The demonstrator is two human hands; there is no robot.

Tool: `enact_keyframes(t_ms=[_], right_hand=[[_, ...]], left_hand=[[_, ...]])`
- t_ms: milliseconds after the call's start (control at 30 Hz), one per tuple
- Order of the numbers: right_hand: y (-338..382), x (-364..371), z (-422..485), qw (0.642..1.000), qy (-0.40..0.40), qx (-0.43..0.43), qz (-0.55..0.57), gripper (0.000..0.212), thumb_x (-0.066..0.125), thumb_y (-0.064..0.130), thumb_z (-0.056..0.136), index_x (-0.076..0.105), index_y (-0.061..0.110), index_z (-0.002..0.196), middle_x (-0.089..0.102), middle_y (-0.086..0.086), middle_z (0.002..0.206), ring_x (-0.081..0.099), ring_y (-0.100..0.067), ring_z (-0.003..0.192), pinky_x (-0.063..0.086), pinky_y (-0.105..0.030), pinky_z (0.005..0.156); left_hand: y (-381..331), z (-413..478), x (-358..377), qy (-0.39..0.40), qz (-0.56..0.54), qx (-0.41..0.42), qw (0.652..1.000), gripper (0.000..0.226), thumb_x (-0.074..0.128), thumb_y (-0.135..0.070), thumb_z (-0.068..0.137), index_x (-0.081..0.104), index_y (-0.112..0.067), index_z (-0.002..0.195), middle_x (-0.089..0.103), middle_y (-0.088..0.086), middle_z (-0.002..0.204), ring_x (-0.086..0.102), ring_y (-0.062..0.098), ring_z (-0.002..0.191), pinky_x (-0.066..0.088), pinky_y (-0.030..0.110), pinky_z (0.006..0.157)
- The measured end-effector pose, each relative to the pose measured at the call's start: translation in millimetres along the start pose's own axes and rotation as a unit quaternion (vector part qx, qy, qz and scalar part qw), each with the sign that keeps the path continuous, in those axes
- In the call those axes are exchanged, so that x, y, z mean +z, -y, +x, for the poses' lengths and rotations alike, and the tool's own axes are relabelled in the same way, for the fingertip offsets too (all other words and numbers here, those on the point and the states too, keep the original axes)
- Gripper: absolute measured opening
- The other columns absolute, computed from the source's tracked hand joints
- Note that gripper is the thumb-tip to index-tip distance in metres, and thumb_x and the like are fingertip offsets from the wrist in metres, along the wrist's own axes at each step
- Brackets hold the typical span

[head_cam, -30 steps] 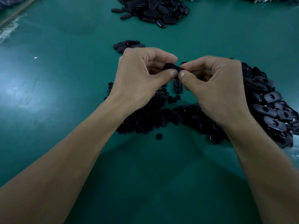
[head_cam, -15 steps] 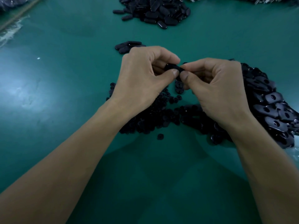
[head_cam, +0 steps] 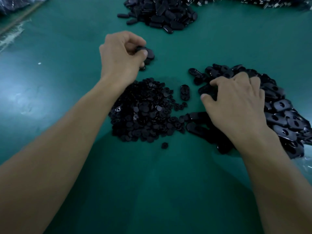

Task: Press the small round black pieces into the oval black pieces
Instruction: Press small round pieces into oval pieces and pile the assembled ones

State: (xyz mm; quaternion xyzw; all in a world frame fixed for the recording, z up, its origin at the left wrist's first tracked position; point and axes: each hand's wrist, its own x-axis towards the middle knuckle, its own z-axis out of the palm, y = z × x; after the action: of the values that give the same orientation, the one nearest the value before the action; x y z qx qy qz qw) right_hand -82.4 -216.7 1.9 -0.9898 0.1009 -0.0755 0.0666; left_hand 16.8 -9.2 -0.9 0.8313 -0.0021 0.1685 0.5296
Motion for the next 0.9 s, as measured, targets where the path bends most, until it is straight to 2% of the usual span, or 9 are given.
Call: enact_keyframes(t_ms=[167, 267, 333, 567, 633, 700, 800, 867, 900], right_hand=[[-3, -1, 1, 1.0, 0.01, 0.012, 0.003, 0.036, 0.053, 0.029, 0.101, 0.058, 0.018, 0.134, 0.054, -0.018, 0.127, 0.043, -0.041, 0.122, 0.036, -0.049, 0.099], [-2, -2, 1, 1.0, 0.002, 0.011, 0.016, 0.032, 0.055, 0.026, 0.101, 0.06, 0.017, 0.131, 0.059, -0.016, 0.123, 0.047, -0.04, 0.12, 0.038, -0.048, 0.098], [-3, -2, 2, 1.0, -0.003, 0.008, 0.028, 0.03, 0.056, 0.027, 0.1, 0.063, 0.015, 0.127, 0.062, -0.014, 0.119, 0.052, -0.038, 0.117, 0.041, -0.048, 0.098], [-3, -3, 3, 0.997, 0.005, 0.006, 0.071, 0.034, 0.065, 0.035, 0.095, 0.066, 0.012, 0.12, 0.061, -0.016, 0.12, 0.052, -0.036, 0.118, 0.043, -0.046, 0.099], [-4, -3, 3, 0.997, 0.004, 0.0, 0.076, 0.029, 0.064, 0.029, 0.095, 0.068, 0.012, 0.119, 0.061, -0.016, 0.119, 0.053, -0.036, 0.117, 0.044, -0.045, 0.098], [-5, -3, 3, 0.997, -0.004, -0.01, 0.081, 0.022, 0.06, 0.019, 0.095, 0.07, 0.01, 0.112, 0.066, -0.014, 0.107, 0.057, -0.033, 0.108, 0.046, -0.042, 0.091], [-2, -5, 2, 0.997, -0.016, -0.005, 0.081, 0.015, 0.059, 0.012, 0.093, 0.072, 0.005, 0.096, 0.067, -0.011, 0.088, 0.06, -0.029, 0.09, 0.046, -0.036, 0.076], [0, -6, 0, 0.997, -0.014, -0.001, 0.077, 0.015, 0.061, 0.016, 0.093, 0.071, 0.004, 0.091, 0.067, -0.012, 0.085, 0.06, -0.031, 0.088, 0.051, -0.041, 0.077], [1, -7, 0, 0.997, -0.013, -0.002, 0.079, 0.016, 0.062, 0.018, 0.093, 0.07, 0.005, 0.091, 0.066, -0.012, 0.084, 0.06, -0.032, 0.088, 0.052, -0.043, 0.078]], left_hand=[[5, 20, 4, 0.001, 0.069, -0.007, 0.998, 0.013, 0.073, -0.009, 0.089, 0.069, -0.021, 0.091, 0.07, -0.004, 0.081, 0.069, 0.006, 0.058, 0.053, 0.013, 0.057], [11, 26, 7, 0.015, 0.115, -0.005, 0.993, 0.009, 0.076, -0.015, 0.088, 0.072, -0.019, 0.095, 0.071, 0.002, 0.088, 0.069, 0.016, 0.077, 0.06, 0.027, 0.078], [15, 29, 8, 0.017, 0.141, -0.009, 0.99, 0.015, 0.078, -0.021, 0.088, 0.075, -0.017, 0.103, 0.07, 0.005, 0.096, 0.069, 0.018, 0.088, 0.058, 0.028, 0.086], [16, 28, 9, 0.014, 0.178, -0.004, 0.984, 0.019, 0.075, -0.024, 0.092, 0.077, -0.013, 0.108, 0.07, 0.004, 0.1, 0.068, 0.022, 0.095, 0.056, 0.032, 0.092], [17, 26, 11, 0.011, 0.18, 0.001, 0.984, 0.023, 0.074, -0.025, 0.093, 0.076, -0.013, 0.112, 0.071, 0.006, 0.106, 0.068, 0.021, 0.098, 0.055, 0.032, 0.094], [15, 25, 12, 0.008, 0.181, 0.011, 0.983, 0.027, 0.073, -0.026, 0.093, 0.073, -0.013, 0.117, 0.071, 0.004, 0.11, 0.067, 0.018, 0.101, 0.054, 0.032, 0.097], [10, 21, 12, 0.007, 0.173, 0.023, 0.985, 0.017, 0.072, -0.025, 0.094, 0.074, -0.018, 0.109, 0.071, -0.003, 0.102, 0.067, 0.01, 0.094, 0.055, 0.026, 0.092], [5, 16, 12, 0.018, 0.165, 0.029, 0.986, 0.003, 0.072, -0.023, 0.093, 0.072, -0.025, 0.092, 0.067, -0.012, 0.086, 0.064, 0.001, 0.08, 0.053, 0.015, 0.078], [2, 13, 12, 0.025, 0.163, 0.034, 0.986, 0.009, 0.071, -0.022, 0.093, 0.071, -0.028, 0.086, 0.066, -0.016, 0.081, 0.062, -0.002, 0.075, 0.049, 0.011, 0.073]])
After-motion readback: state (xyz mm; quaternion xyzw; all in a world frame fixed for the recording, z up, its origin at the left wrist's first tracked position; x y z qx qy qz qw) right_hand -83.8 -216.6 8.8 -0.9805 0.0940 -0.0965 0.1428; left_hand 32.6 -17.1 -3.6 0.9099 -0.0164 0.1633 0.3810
